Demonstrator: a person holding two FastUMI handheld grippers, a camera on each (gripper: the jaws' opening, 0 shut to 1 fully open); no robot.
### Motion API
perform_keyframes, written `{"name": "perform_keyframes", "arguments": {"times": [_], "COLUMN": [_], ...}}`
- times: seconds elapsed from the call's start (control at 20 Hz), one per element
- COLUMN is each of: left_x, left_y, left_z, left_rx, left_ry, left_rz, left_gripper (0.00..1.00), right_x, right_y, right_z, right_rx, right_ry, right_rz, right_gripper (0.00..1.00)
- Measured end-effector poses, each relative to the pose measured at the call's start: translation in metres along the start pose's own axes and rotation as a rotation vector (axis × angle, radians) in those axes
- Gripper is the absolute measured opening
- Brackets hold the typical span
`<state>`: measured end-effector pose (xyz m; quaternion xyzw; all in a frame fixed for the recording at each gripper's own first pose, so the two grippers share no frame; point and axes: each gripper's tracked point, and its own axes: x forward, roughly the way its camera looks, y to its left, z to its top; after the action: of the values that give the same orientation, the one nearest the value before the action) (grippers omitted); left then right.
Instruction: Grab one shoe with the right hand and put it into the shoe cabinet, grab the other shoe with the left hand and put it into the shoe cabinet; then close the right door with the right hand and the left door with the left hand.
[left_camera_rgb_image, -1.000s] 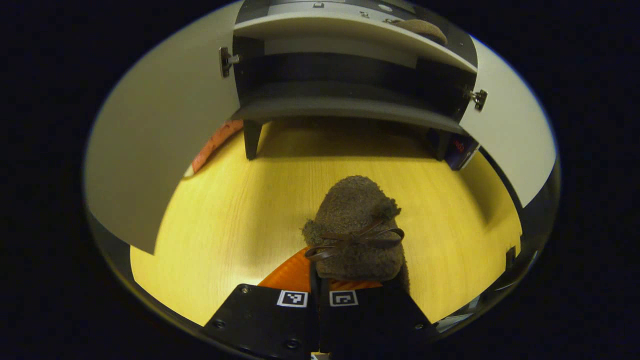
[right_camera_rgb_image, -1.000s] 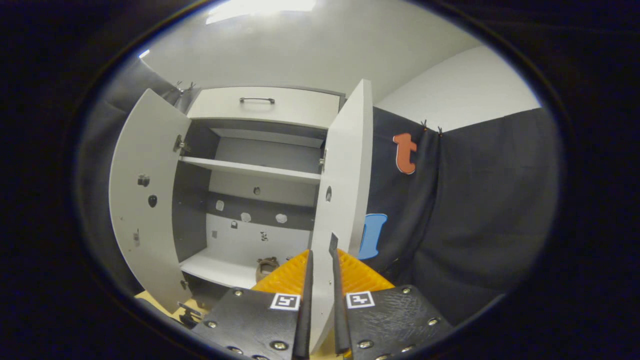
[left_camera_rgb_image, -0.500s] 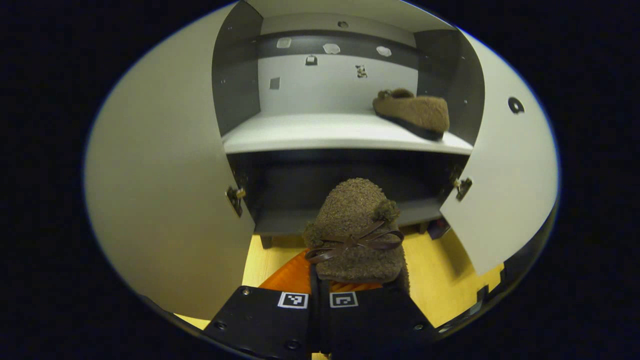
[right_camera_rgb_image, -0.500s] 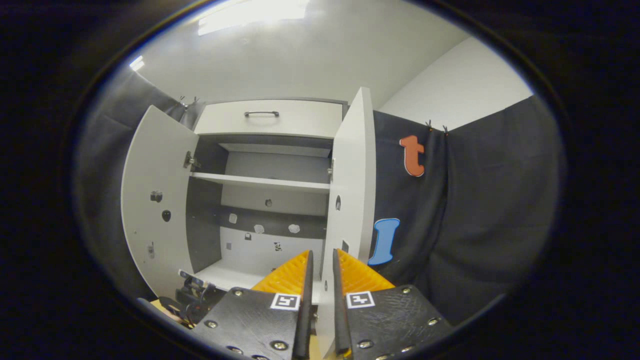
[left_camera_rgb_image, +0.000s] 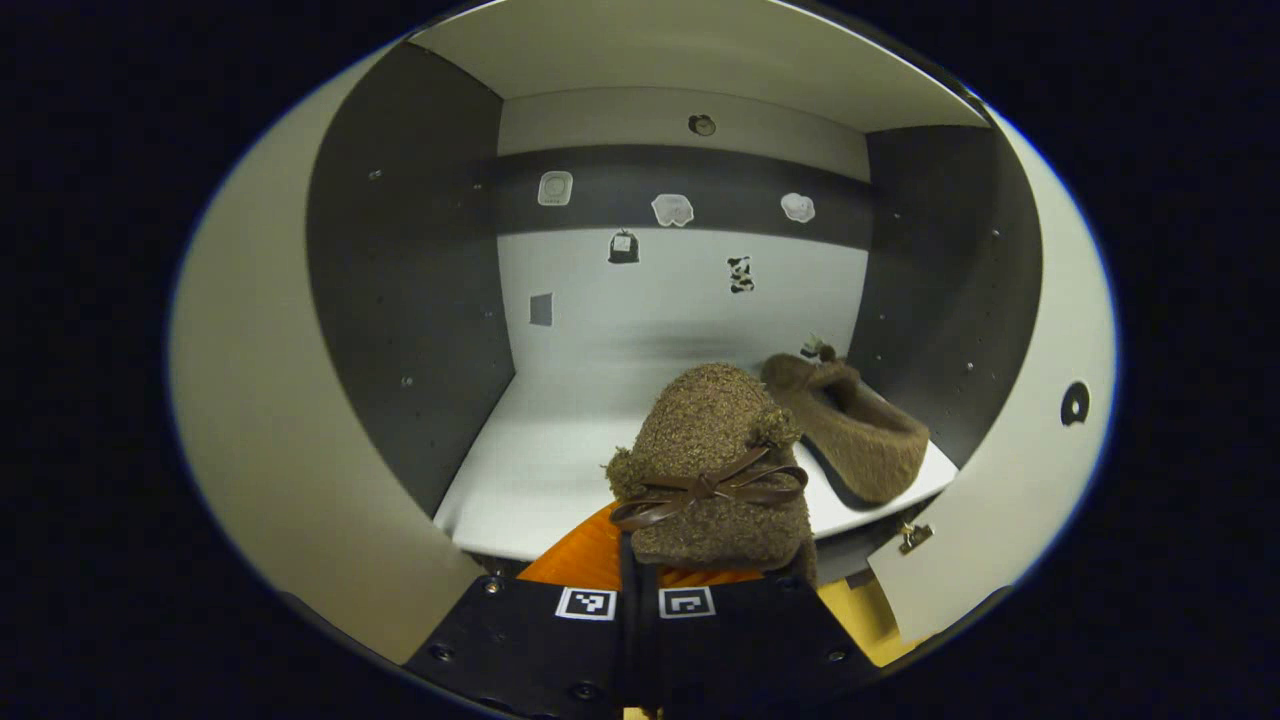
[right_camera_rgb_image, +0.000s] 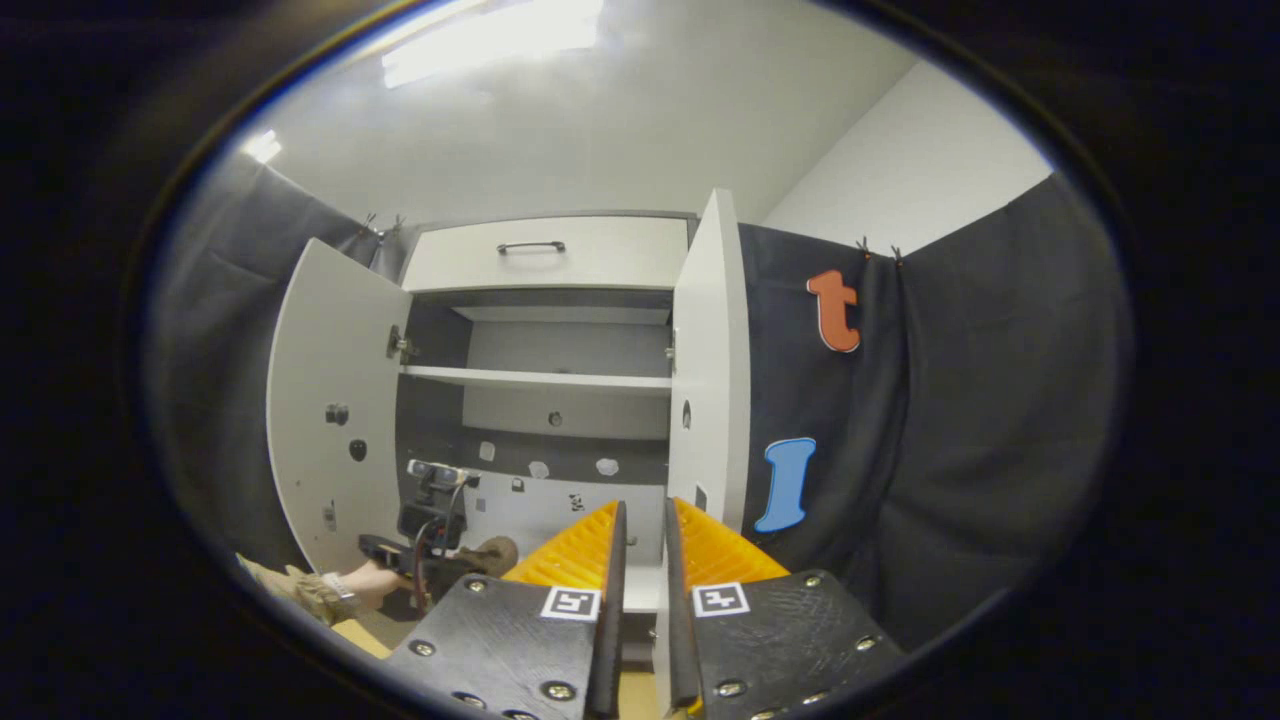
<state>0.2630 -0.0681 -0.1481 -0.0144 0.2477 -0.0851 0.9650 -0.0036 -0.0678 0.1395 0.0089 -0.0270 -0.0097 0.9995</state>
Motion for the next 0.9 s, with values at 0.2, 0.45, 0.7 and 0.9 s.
{"name": "perform_keyframes", "arguments": {"times": [0.2,0.45,0.7,0.9], "left_x": [0.048,0.097,0.130,0.136], "left_y": [0.005,0.012,0.020,0.017], "left_z": [0.035,0.051,0.037,0.031], "left_rx": [0.019,0.017,0.051,0.055], "left_ry": [0.009,0.048,0.115,0.133], "left_rz": [0.031,0.066,0.100,0.098], "left_gripper": [0.01,0.01,0.01,0.02], "right_x": [-0.007,-0.017,-0.029,-0.035], "right_y": [-0.009,-0.029,-0.047,-0.059], "right_z": [0.006,0.011,0.014,0.013], "right_rx": [0.008,0.009,-0.001,-0.003], "right_ry": [-0.012,-0.015,-0.013,-0.005], "right_rz": [-0.016,-0.082,-0.149,-0.186], "right_gripper": [0.19,0.19,0.19,0.19]}}
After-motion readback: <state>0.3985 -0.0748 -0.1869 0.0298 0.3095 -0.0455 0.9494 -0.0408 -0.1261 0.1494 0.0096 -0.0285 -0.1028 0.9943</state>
